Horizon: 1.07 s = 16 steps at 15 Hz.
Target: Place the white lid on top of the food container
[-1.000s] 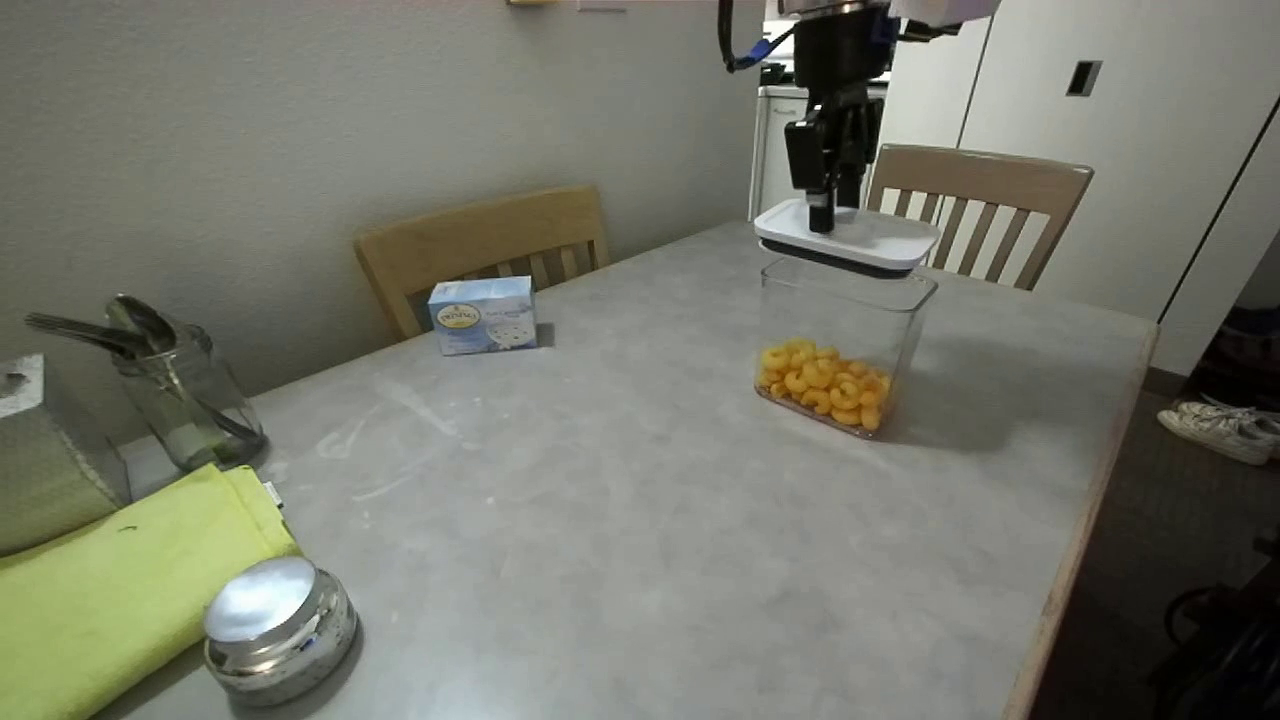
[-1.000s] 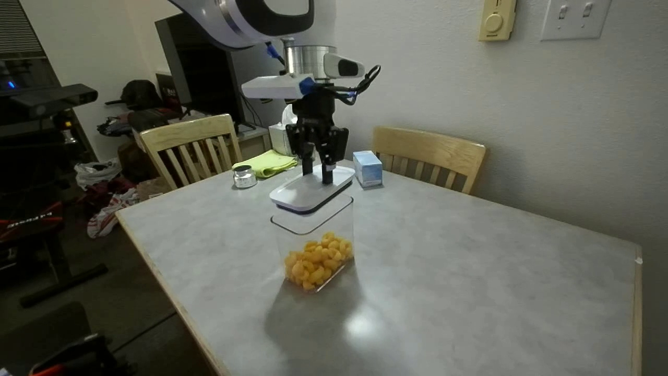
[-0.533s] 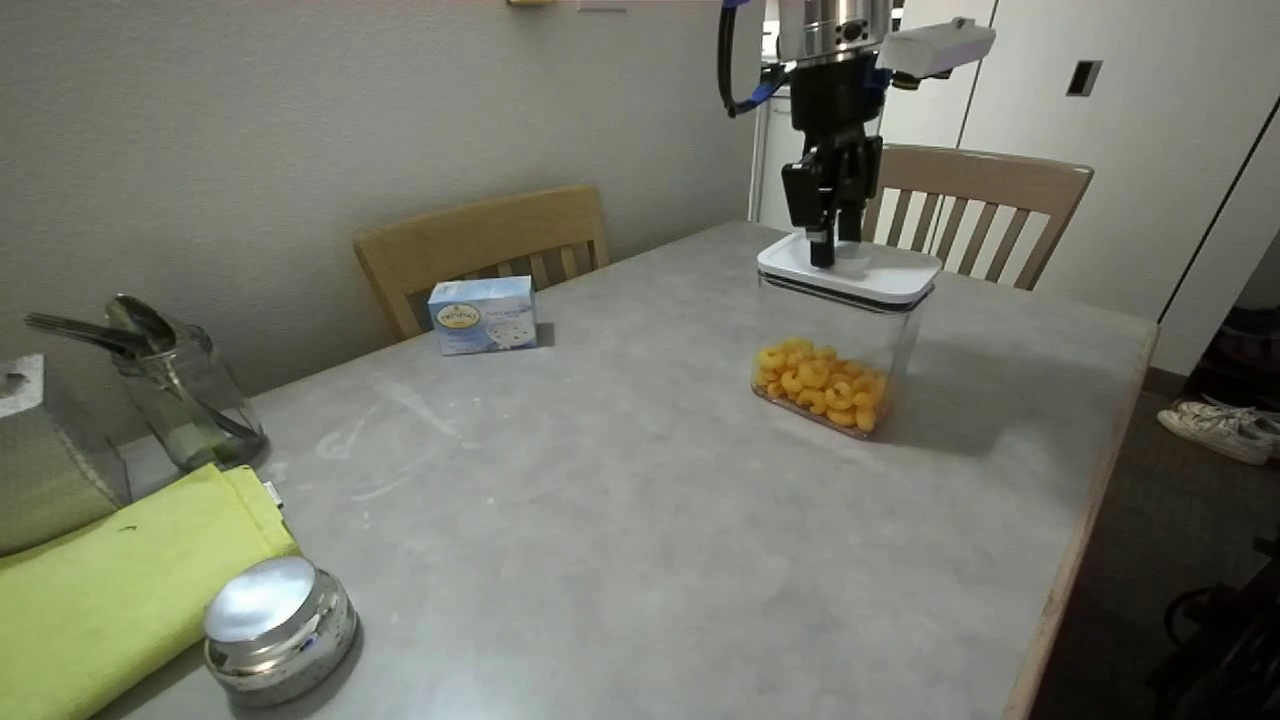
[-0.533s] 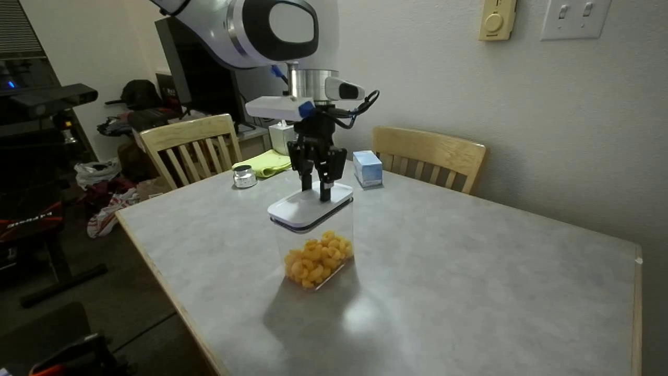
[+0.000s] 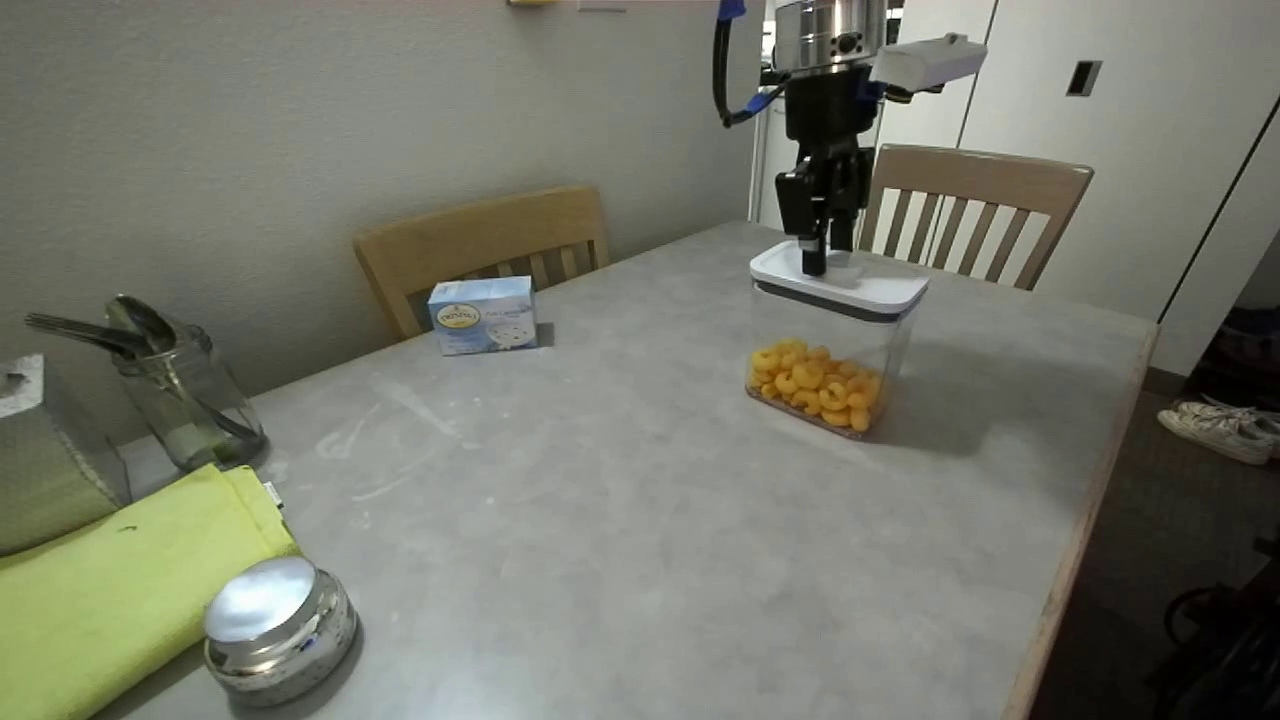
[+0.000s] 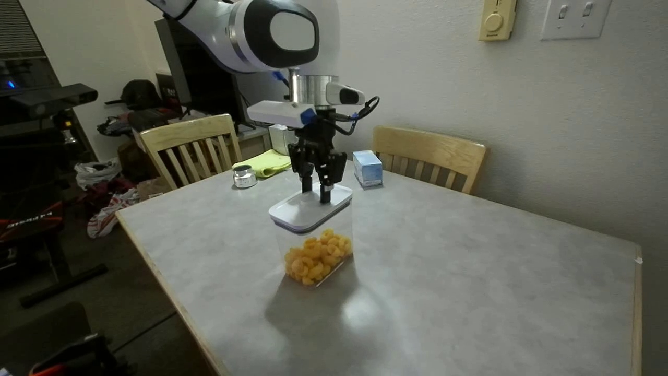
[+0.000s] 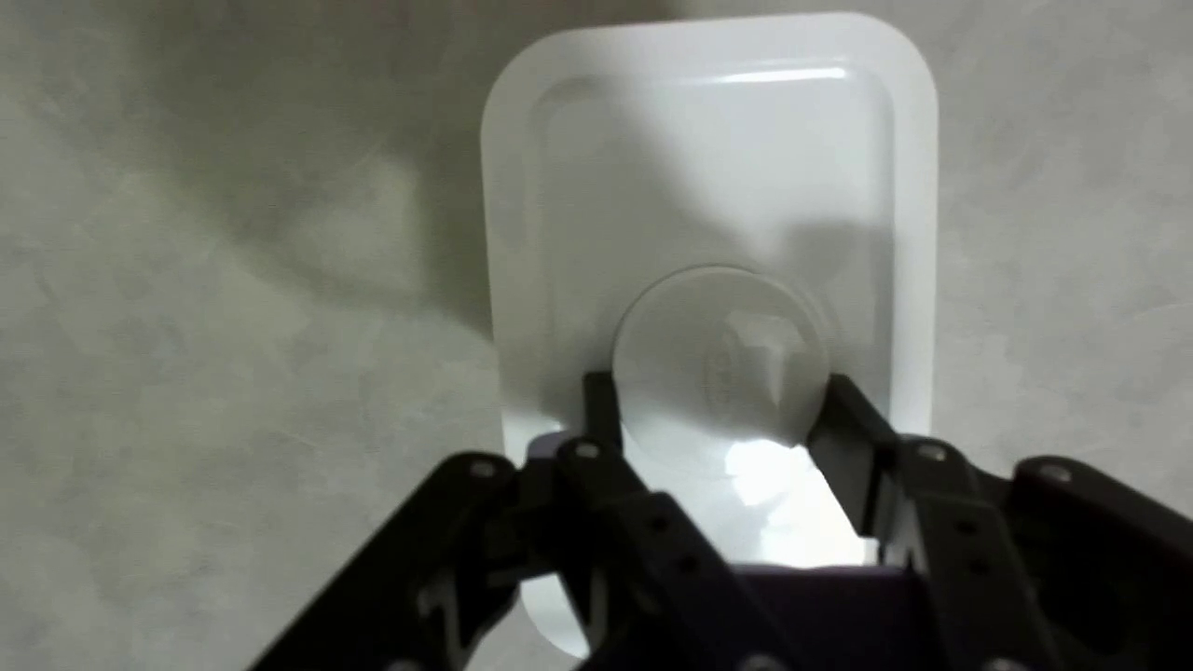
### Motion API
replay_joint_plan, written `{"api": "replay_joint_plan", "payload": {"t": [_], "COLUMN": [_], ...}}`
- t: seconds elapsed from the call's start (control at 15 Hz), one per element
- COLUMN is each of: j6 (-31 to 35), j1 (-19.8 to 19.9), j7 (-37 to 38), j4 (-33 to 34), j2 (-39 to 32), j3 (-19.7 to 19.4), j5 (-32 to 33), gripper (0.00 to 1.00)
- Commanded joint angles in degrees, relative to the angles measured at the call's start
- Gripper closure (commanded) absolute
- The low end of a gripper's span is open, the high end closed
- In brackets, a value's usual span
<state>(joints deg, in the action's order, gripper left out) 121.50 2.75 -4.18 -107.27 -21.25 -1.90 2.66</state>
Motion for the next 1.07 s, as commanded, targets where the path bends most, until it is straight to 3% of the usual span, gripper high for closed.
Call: {"api": "replay_joint_plan", "payload": {"t": [0.0,0.2,0.33,0.4,0.53,1.0], "j6": [1.7,2.7,3.1,3.2,3.2,1.5], "j1": [0.4,0.1,0.3,0.4,0.6,1.0], "j7": [-1.3,-1.3,-2.1,-2.6,-3.7,-5.1], "j4": [-1.4,-1.8,-1.7,-1.7,-1.7,-1.3], "j2": [1.2,2.1,2.6,2.8,3.4,3.9], "j3": [0.1,-0.2,0.0,0.0,0.1,-0.2], "j5": [-0.1,1.5,1.7,1.6,1.3,1.0], "gripper": [0.20,0.02,0.00,0.31,0.28,0.79]}}
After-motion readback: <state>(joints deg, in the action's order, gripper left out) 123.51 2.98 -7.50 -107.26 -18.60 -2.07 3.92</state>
